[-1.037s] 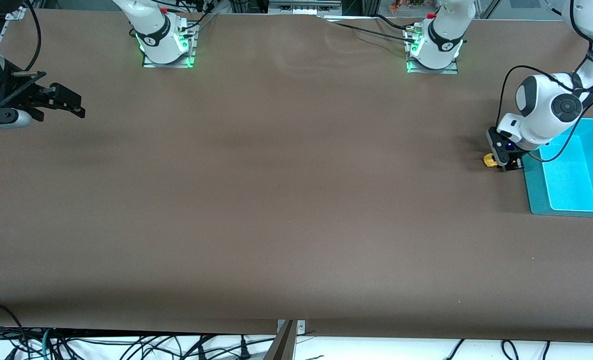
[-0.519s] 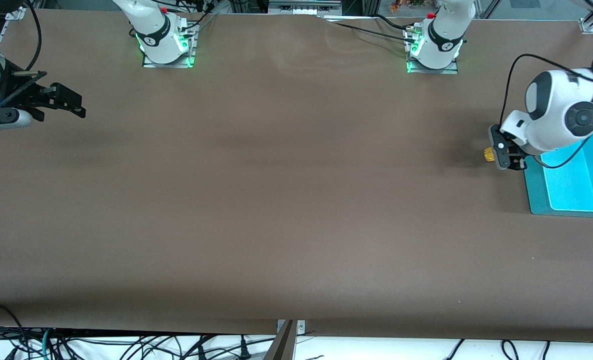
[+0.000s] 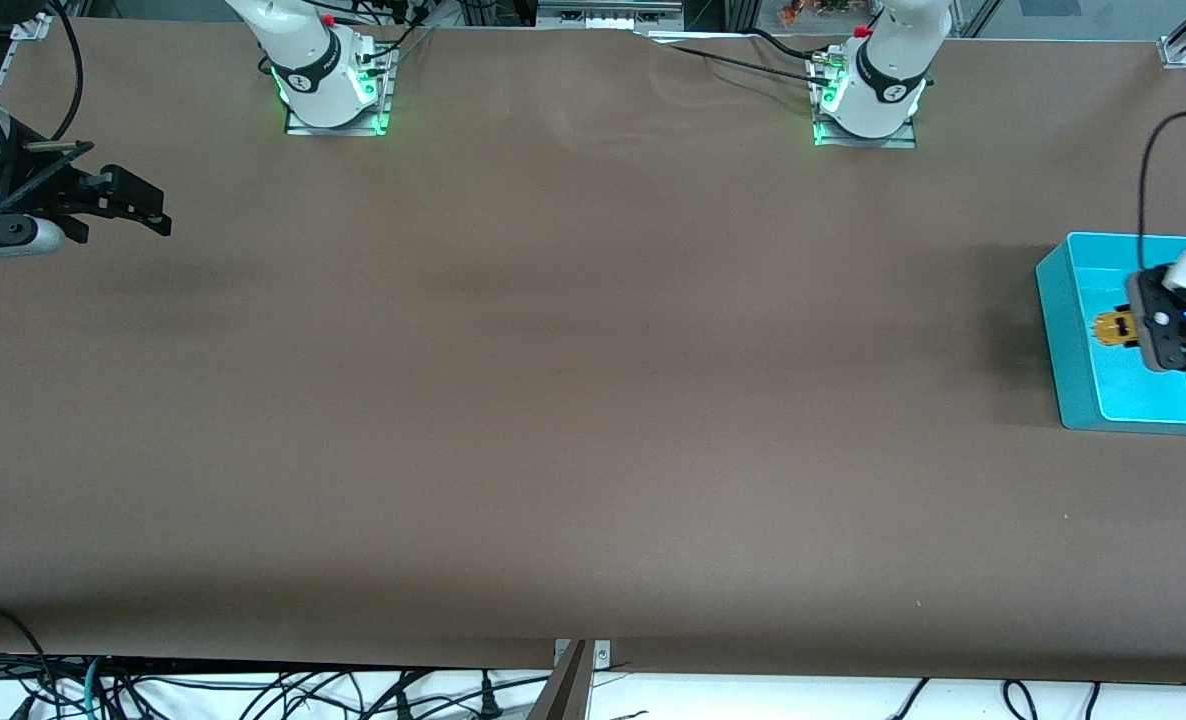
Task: Wind and store yellow beetle car
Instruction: 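Lower the car into the blue tray and open the left gripper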
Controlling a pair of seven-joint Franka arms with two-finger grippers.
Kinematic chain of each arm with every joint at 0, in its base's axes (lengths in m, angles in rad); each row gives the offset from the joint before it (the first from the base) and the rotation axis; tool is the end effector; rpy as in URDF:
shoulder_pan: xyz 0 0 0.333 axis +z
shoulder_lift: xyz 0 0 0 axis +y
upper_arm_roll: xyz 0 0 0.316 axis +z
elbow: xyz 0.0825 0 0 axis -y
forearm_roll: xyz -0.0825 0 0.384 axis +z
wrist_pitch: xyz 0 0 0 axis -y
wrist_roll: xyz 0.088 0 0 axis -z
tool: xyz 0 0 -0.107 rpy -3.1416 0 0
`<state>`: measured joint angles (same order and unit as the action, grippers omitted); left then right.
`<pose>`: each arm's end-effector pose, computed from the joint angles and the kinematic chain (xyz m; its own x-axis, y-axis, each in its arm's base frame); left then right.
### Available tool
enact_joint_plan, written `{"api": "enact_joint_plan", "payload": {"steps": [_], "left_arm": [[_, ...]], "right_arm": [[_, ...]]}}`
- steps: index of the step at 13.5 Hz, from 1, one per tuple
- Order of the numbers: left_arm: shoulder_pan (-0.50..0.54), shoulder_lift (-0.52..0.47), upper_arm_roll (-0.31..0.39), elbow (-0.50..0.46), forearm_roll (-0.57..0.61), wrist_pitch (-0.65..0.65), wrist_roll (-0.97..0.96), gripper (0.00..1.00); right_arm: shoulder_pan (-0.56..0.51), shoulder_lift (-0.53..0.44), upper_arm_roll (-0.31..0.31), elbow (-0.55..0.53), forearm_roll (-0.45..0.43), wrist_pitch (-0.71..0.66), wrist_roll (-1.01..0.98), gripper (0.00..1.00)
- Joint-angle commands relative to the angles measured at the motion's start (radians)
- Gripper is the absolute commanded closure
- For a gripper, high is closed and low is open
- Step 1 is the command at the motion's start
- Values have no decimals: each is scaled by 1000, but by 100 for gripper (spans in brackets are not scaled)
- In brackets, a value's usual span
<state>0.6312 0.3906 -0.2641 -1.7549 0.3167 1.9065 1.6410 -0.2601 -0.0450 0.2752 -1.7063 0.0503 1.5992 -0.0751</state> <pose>0.5711 0.2571 0.3379 0.1456 -0.9777 -0.1514 -0.9545 -0.1790 0.2385 0.5395 0.0164 0.5867 0.9943 0.0875 -0.0607 0.0850 -0.9955 -0.0425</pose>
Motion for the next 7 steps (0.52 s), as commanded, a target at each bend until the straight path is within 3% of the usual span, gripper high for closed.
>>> {"api": "enact_joint_plan", "payload": {"steps": [1,3,4,5,7], "left_arm": [[63,170,-7,63,77,86,63,90],[94,214,-7,64,78,150,106,86],[97,221,-7,64,78,158,109,63],[94,221,-7,67,78,160,114,1],[88,194,-15,72,78,148,112,0]], "right_arm": [[-4,8,2,24,16,-10,12,0],[-4,8,2,24,17,-10,12,0],[-4,8,1,22,17,-10,12,0],[-4,8,1,24,17,-12,12,0],[-4,8,1,24,17,-12,12,0]]}}
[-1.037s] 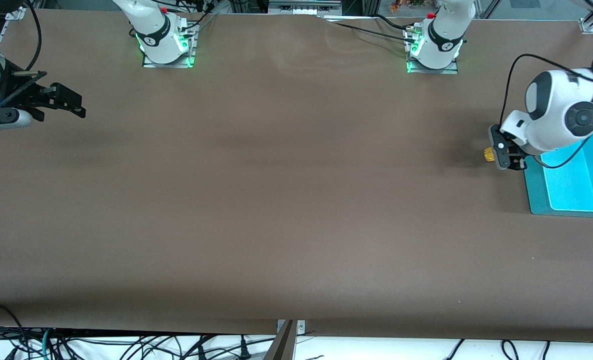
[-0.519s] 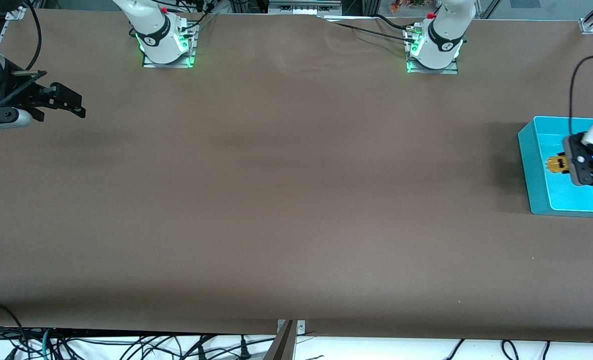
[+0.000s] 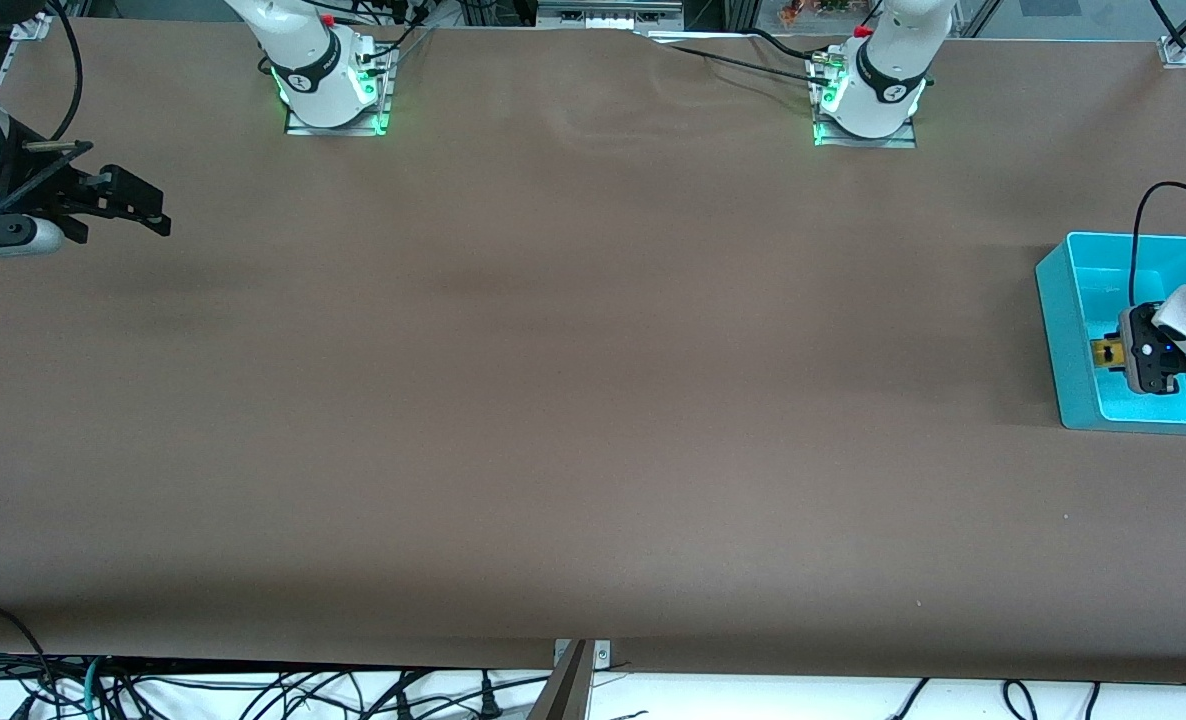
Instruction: Wind and store yellow beetle car
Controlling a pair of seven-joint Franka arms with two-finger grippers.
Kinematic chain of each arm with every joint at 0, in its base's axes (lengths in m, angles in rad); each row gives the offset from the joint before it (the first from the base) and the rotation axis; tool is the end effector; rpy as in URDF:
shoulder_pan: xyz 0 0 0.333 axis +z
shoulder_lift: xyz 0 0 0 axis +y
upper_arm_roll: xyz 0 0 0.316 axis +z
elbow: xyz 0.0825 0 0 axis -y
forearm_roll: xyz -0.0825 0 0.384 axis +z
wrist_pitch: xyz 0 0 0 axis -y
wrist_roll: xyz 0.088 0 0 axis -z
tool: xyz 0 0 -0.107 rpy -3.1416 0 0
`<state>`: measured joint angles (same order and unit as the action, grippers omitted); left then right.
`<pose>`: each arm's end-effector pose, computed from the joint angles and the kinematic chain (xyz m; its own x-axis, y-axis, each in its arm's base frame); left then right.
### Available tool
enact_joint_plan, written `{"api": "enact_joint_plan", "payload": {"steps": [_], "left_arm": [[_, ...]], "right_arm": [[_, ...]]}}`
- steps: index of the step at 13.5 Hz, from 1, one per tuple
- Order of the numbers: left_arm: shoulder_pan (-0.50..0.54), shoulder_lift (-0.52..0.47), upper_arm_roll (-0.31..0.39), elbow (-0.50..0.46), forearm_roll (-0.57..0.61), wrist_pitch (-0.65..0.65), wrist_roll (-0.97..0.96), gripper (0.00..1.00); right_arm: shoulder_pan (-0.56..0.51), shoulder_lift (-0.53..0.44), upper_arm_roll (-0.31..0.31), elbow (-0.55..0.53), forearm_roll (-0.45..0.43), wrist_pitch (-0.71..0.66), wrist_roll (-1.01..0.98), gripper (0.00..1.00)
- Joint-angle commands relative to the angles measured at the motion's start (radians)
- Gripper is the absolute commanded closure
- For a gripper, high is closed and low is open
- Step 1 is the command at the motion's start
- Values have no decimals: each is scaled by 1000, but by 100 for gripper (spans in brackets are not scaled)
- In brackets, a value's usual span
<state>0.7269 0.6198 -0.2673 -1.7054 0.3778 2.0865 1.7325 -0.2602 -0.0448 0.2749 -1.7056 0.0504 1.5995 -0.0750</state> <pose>0.5684 0.3185 0.2267 0.0958 -0.9912 -0.0910 -0.9658 -0.1147 0.2325 0.5397 0.0161 0.5870 0.9944 0.0870 -0.0599 0.0846 -0.9955 -0.0426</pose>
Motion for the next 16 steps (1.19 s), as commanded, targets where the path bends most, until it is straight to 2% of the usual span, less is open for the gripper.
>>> {"api": "enact_joint_plan", "payload": {"steps": [1,2,4,7,10,12,15,16], "left_arm": [[-12,-72,-13,24,4,-51,16,0],[-17,-112,-29,27,-3,-101,10,0],[-18,-152,-107,94,-26,-228,-33,0],[-24,-150,-258,199,-43,-385,-268,0],[-34,-150,-422,239,-91,-563,-582,0],[-29,-153,-516,251,-94,-637,-764,0],[-35,-184,-605,299,-120,-736,-1084,0],[-65,-237,-604,288,-134,-737,-1187,0]], "right_arm": [[-4,8,1,23,17,-12,14,0],[-4,8,3,23,17,-10,14,0],[-4,8,3,23,17,-10,14,0],[-4,8,1,23,17,-10,14,0],[-4,8,3,23,17,-10,15,0],[-4,6,6,23,17,-12,21,0],[-4,6,6,23,19,-10,21,0],[-2,6,6,23,19,-10,23,0]]}}
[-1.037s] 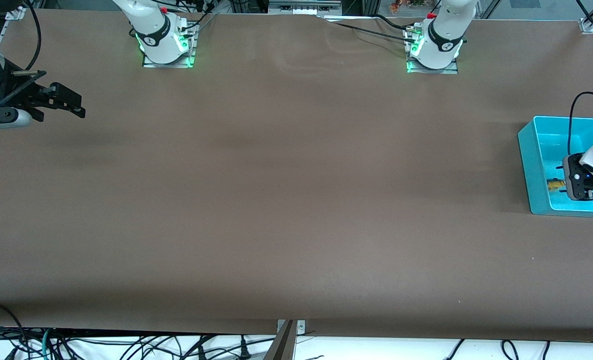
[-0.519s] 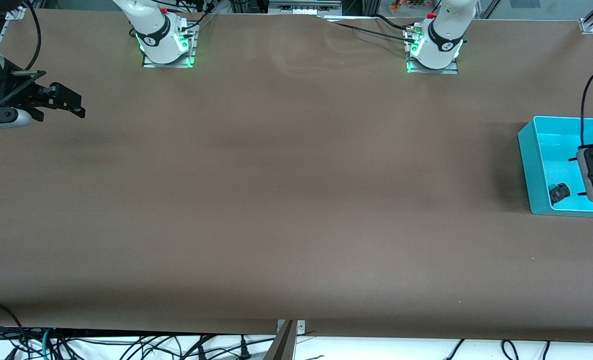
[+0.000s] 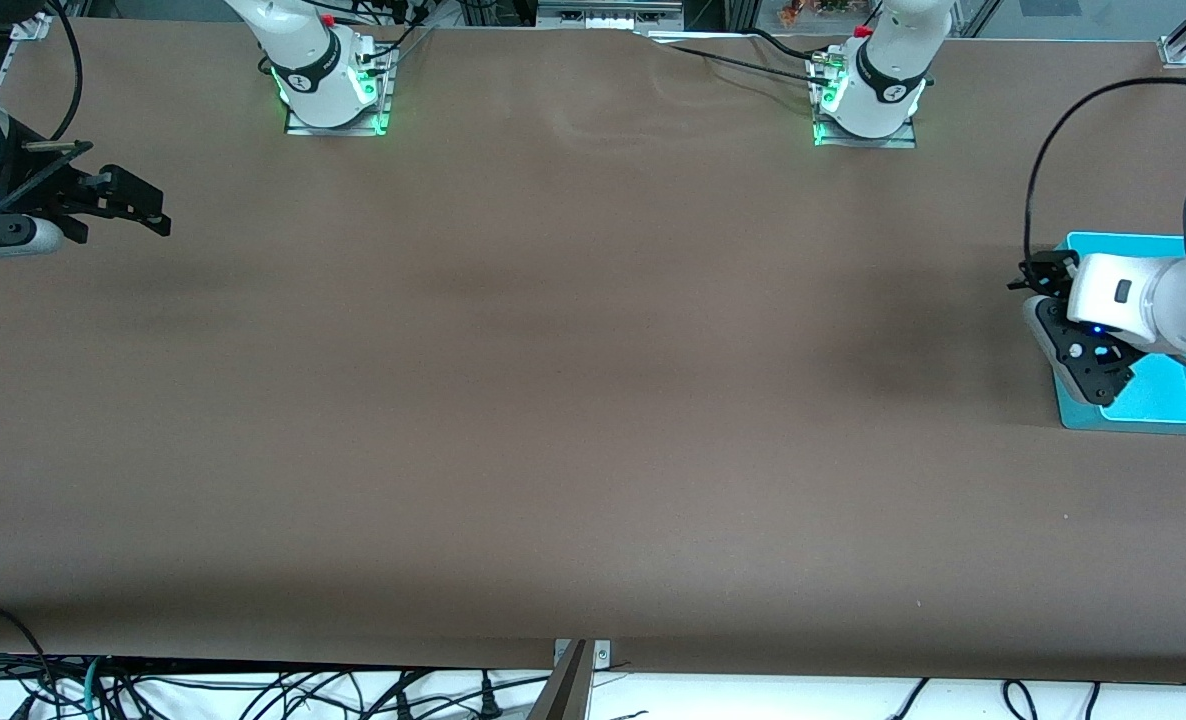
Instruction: Wind and store yellow beetle car
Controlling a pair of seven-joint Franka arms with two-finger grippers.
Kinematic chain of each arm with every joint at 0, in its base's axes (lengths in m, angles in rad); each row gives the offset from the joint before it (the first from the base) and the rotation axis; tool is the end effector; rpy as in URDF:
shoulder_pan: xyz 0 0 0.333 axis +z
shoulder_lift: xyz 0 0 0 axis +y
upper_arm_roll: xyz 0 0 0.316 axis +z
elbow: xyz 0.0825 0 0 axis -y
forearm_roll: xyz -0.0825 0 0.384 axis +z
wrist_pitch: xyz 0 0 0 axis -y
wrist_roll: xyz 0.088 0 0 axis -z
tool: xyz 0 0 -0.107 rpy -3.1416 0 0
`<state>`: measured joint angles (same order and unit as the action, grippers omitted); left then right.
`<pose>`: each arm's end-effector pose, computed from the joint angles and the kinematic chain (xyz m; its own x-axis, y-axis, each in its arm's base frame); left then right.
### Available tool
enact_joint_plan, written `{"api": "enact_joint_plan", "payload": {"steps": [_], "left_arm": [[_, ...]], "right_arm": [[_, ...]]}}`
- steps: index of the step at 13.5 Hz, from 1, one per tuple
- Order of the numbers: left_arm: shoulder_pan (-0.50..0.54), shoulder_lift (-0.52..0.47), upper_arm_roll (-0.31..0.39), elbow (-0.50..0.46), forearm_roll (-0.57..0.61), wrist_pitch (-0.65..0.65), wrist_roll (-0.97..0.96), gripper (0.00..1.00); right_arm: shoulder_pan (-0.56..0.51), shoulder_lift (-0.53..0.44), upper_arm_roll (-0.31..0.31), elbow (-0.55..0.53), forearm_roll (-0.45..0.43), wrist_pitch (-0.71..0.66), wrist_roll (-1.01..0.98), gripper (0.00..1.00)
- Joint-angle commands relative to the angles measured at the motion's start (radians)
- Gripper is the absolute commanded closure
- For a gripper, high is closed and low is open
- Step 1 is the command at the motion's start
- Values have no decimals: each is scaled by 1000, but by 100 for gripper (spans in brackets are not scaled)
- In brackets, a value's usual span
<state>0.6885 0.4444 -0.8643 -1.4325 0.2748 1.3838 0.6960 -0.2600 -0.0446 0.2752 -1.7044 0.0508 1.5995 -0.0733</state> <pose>0.6174 0.0102 0.4839 0.6031 -0.7679 -0.2158 -0.7223 -0.6406 0.2606 0.5398 0.0165 0.5874 0.9946 0.0858 -0.0590 0.0834 -0.9956 -0.0429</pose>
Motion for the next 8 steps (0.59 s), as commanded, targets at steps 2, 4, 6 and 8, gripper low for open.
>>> {"api": "enact_joint_plan", "payload": {"steps": [2,4,6,8], "left_arm": [[-102,-90,32,18,-40,-32,-287,0],[-392,-165,316,20,-67,16,-342,0],[-583,-231,627,-44,-263,116,-349,0],[-662,-312,732,-167,-275,251,-398,0]], "right_arm": [[1,6,7,23,18,-10,24,0],[2,9,7,35,18,-10,24,0],[-1,9,6,34,18,-12,18,0],[-1,11,4,35,18,-10,18,0]]}}
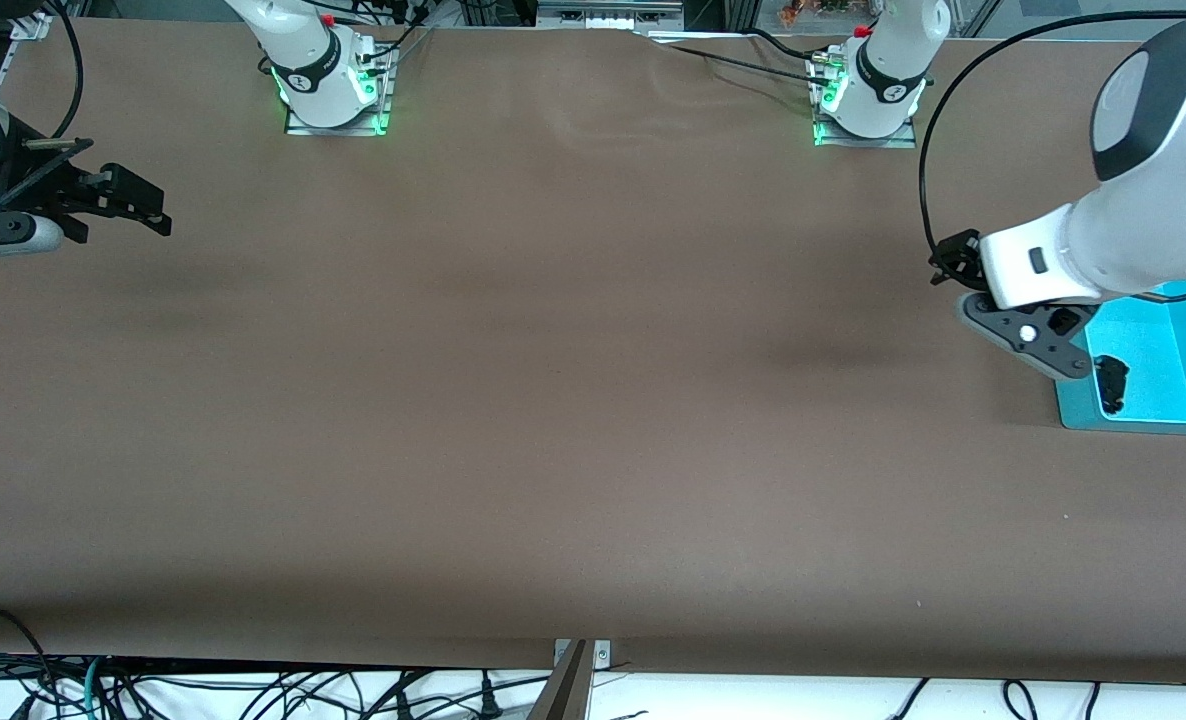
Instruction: Wind and store yellow beetle car
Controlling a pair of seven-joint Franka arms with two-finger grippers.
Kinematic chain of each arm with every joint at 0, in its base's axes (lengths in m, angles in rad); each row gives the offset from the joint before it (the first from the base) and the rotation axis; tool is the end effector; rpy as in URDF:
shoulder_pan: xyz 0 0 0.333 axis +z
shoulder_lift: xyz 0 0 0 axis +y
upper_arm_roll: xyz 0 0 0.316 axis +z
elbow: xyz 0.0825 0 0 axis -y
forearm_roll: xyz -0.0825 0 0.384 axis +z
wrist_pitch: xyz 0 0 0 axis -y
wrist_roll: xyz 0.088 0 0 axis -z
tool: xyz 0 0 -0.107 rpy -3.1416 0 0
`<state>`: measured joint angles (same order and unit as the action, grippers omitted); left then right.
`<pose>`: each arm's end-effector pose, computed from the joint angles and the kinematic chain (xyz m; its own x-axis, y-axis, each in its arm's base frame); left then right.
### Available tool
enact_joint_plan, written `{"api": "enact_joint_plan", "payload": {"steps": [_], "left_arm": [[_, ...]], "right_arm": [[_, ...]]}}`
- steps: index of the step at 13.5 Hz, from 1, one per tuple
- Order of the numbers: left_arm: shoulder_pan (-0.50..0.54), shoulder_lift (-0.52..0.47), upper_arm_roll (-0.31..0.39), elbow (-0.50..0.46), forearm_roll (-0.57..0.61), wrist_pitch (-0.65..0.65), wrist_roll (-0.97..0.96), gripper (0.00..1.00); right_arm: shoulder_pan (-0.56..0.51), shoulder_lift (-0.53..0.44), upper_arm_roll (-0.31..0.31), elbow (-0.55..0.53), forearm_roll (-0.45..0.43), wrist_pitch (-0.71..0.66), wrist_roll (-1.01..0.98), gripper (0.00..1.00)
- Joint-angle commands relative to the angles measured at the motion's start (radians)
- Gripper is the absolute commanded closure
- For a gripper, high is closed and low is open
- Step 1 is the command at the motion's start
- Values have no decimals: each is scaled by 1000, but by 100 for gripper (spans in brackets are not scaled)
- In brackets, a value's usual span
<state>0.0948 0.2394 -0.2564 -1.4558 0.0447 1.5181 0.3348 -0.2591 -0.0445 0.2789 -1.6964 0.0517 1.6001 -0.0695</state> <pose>0.6080 -0.0772 0.5379 0.8664 -0.4750 -0.1540 -0.4699 -0.8799 0.0703 0.5403 0.0191 0.5912 0.9949 0.0867 -0.0507 0.0845 -0.9955 -0.0429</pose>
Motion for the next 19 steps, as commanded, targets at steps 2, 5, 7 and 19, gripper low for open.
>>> {"api": "enact_joint_plan", "payload": {"steps": [2,5,7,19], "left_arm": [[-121,-191,181,-275,-46,261,-249,0],[-124,-218,186,-310,-45,280,-445,0],[-116,-210,184,-298,-45,263,-407,0],[-102,-203,184,-287,-59,238,-378,0]], "right_arm": [[-2,11,0,26,17,-14,17,0],[-2,11,0,27,17,-12,14,0],[0,11,2,27,17,-11,19,0],[9,84,6,47,2,31,5,0]]}}
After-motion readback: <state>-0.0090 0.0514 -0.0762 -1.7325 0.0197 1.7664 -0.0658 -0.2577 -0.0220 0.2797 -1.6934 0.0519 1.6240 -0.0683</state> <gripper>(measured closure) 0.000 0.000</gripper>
